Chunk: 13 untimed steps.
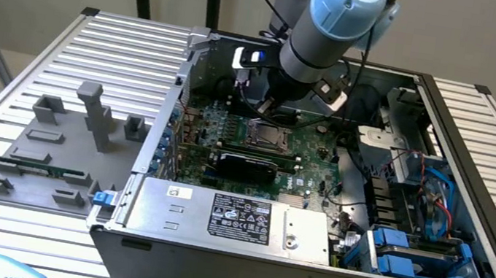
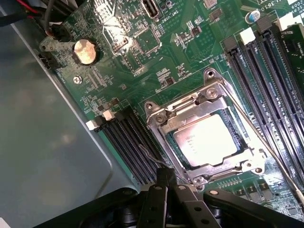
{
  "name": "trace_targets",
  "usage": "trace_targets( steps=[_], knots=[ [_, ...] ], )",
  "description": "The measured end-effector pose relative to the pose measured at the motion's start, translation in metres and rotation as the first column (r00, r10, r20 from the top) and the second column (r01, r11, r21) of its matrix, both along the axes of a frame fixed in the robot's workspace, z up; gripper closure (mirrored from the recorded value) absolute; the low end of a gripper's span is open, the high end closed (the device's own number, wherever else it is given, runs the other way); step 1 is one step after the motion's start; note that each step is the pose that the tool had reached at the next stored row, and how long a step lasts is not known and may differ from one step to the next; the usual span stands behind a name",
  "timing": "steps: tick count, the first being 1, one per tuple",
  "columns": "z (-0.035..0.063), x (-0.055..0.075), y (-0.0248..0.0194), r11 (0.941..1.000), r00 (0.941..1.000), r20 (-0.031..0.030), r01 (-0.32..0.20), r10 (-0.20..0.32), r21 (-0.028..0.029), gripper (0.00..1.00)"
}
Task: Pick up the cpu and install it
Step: 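Install the first cpu locking lever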
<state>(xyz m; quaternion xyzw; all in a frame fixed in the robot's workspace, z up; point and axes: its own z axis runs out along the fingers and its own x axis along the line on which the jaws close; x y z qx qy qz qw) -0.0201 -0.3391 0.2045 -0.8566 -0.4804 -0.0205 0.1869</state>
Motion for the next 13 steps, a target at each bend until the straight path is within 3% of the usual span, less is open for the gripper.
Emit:
trace_targets(
  steps=[13],
  knots=[
    [-0.0011,0.0061,0.0004,1.0,1.0,-0.0001,0.0,0.0,0.0044,0.89]
  ],
)
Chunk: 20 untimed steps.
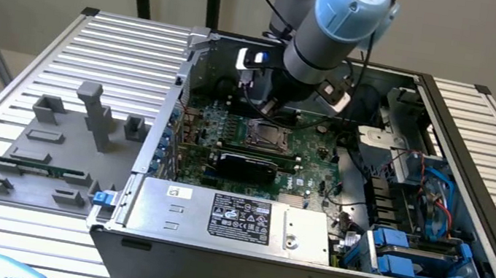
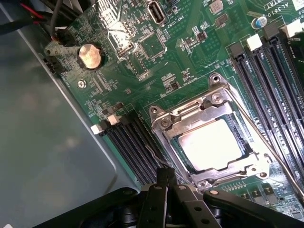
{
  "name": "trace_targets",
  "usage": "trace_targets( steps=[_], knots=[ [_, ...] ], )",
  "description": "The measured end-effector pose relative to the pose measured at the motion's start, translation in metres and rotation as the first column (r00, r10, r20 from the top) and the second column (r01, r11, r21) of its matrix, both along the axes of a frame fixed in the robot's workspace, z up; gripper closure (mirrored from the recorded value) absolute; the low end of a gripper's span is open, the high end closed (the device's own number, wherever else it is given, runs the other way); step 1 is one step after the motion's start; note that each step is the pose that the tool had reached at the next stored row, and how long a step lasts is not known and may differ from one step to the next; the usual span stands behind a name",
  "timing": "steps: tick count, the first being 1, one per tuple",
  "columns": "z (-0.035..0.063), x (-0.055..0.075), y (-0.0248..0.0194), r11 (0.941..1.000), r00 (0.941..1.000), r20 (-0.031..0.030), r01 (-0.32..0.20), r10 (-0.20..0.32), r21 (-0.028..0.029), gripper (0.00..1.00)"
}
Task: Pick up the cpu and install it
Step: 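Install the first cpu locking lever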
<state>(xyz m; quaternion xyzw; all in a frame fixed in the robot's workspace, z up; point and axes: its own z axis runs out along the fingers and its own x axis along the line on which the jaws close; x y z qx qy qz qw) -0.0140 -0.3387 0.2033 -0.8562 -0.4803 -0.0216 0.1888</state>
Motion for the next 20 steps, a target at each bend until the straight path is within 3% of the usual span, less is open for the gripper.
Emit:
trace_targets(
  steps=[9,16,20],
  knots=[
    [-0.003,0.0051,-0.0008,1.0,1.0,0.0001,-0.001,0.001,0.0002,0.89],
    [-0.0047,0.0062,-0.0039,1.0,1.0,0.0001,-0.002,0.002,0.0003,0.89],
    [-0.0046,0.005,-0.004,1.0,1.0,0.0001,-0.002,0.002,0.0028,0.89]
  ],
)
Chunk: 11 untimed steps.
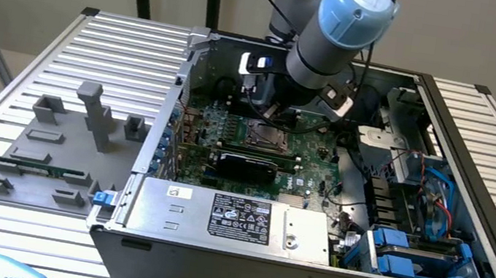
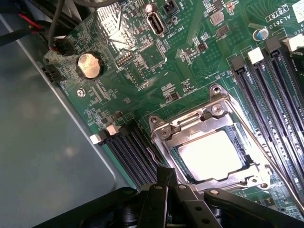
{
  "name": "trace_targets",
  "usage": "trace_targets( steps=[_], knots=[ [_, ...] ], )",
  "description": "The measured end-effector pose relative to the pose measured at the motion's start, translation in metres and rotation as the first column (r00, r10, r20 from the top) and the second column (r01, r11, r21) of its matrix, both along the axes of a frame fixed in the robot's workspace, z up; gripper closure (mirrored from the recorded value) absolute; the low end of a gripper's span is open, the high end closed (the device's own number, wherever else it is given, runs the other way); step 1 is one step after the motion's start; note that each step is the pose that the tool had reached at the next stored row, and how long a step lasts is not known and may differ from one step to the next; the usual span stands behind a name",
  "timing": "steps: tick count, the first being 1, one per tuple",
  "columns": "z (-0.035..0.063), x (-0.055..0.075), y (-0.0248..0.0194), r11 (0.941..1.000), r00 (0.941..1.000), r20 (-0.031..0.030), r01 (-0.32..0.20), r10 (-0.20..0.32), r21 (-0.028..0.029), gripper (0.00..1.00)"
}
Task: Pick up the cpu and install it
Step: 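Install the first cpu locking lever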
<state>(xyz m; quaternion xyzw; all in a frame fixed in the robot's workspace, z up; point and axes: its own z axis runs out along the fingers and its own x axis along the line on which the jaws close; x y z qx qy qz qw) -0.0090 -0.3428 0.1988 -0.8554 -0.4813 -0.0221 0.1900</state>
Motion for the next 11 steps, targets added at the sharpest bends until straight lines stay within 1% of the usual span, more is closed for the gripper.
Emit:
trace_targets(
  steps=[5,11],
  knots=[
    [0.0001,-0.0056,0.0002,1.0,1.0,0.0,0.0,0.0,0.0033,0.89],
    [0.0003,-0.0071,0.0051,1.0,1.0,0.0001,0.0,0.0,0.0042,0.89]
  ],
)
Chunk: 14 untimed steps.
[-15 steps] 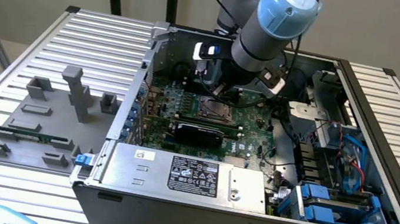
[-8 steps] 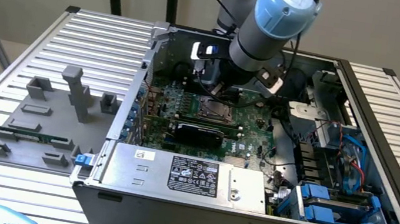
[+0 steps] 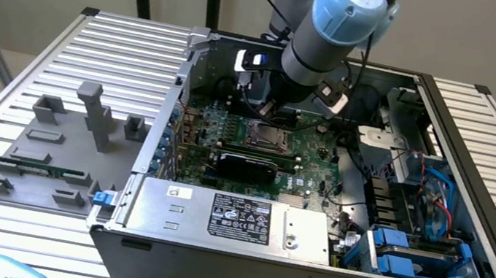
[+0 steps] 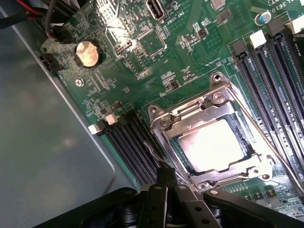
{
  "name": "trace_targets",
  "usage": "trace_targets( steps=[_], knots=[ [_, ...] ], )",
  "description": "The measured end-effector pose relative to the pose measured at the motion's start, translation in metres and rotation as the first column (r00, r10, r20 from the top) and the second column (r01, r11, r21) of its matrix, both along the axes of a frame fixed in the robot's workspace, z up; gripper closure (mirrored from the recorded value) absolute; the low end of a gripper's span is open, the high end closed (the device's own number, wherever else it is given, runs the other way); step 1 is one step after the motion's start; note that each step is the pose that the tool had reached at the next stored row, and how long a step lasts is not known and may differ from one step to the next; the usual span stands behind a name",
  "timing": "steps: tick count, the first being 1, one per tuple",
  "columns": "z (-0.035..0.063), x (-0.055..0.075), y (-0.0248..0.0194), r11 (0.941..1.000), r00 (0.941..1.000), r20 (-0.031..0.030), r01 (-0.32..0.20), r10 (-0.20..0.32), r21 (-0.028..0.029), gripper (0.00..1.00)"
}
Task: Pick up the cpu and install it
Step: 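Install the first cpu locking lever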
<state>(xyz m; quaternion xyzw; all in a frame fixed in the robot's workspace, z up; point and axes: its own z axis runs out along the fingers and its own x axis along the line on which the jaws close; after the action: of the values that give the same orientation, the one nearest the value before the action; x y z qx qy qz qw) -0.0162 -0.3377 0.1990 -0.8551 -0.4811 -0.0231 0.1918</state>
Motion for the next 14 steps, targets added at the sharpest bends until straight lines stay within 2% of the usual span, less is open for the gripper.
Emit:
trace_targets(
  steps=[5,12,14],
  knots=[
    [0.0001,0.0004,-0.0005,1.0,1.0,-0.0002,0.0,0.0,0.0,0.89],
    [-0.0001,0.0066,-0.0055,1.0,1.0,-0.0012,0.0,0.0,0.0019,0.89],
    [-0.0008,0.0071,-0.0068,1.0,1.0,-0.0011,0.0,0.0,0.0039,0.89]
  ],
)
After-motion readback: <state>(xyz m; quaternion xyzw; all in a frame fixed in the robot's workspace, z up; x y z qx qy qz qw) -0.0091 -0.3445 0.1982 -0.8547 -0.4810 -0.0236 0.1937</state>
